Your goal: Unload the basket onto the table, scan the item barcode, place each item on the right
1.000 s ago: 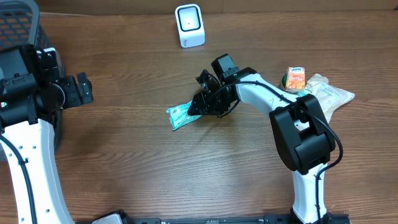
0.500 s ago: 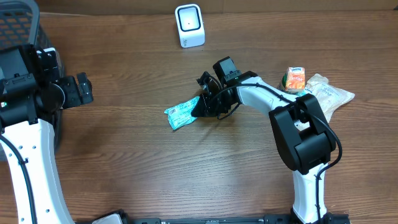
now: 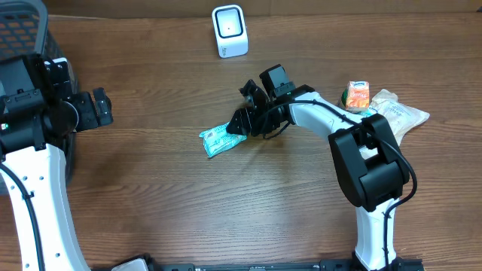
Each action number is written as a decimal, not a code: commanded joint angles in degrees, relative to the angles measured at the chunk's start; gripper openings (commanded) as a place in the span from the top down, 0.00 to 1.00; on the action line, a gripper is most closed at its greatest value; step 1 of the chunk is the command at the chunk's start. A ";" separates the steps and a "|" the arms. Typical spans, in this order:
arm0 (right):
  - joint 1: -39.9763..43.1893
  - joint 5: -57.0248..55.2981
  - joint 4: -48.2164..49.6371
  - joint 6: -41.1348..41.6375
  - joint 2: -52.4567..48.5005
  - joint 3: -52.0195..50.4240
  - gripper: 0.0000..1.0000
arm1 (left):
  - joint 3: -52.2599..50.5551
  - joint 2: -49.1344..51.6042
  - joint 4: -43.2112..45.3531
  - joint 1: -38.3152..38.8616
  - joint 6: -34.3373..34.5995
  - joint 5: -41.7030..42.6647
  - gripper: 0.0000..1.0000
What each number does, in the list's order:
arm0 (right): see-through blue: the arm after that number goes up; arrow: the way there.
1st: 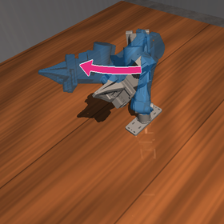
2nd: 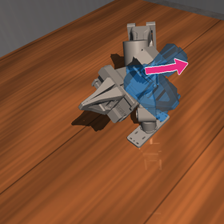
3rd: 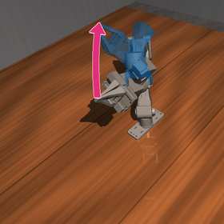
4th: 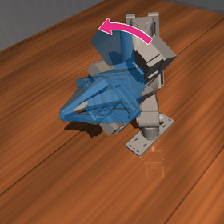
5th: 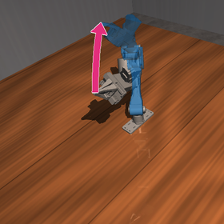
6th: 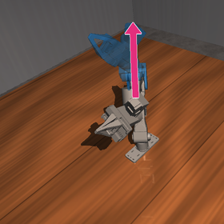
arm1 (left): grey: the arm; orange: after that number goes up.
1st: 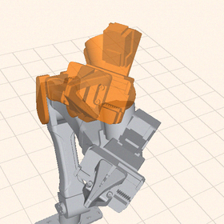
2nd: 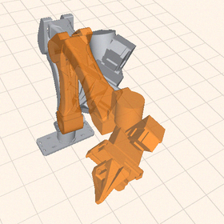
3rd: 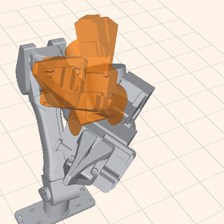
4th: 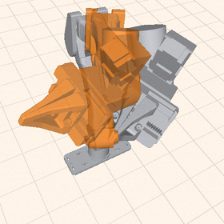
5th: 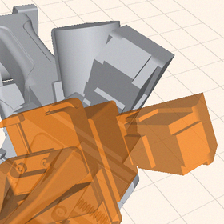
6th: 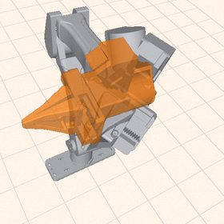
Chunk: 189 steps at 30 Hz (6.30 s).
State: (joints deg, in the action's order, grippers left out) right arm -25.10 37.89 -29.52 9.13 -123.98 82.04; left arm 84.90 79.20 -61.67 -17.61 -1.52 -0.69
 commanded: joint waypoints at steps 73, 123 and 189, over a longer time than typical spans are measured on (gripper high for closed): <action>-6.64 -52.92 -25.59 5.42 37.86 20.55 0.96 | 0.33 0.20 0.17 0.37 -0.63 0.50 0.00; -5.99 -62.49 57.07 -80.35 -13.53 20.37 0.96 | 0.33 0.20 0.17 0.37 -0.63 0.50 0.00; -12.26 -61.40 -2.45 -26.18 23.87 20.35 0.96 | 0.33 0.20 0.20 0.37 -0.63 0.50 0.00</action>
State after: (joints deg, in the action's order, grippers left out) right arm -37.69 -29.36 -27.44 -34.68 -103.68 102.06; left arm 84.90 79.20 -61.67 -17.61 -1.52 -0.69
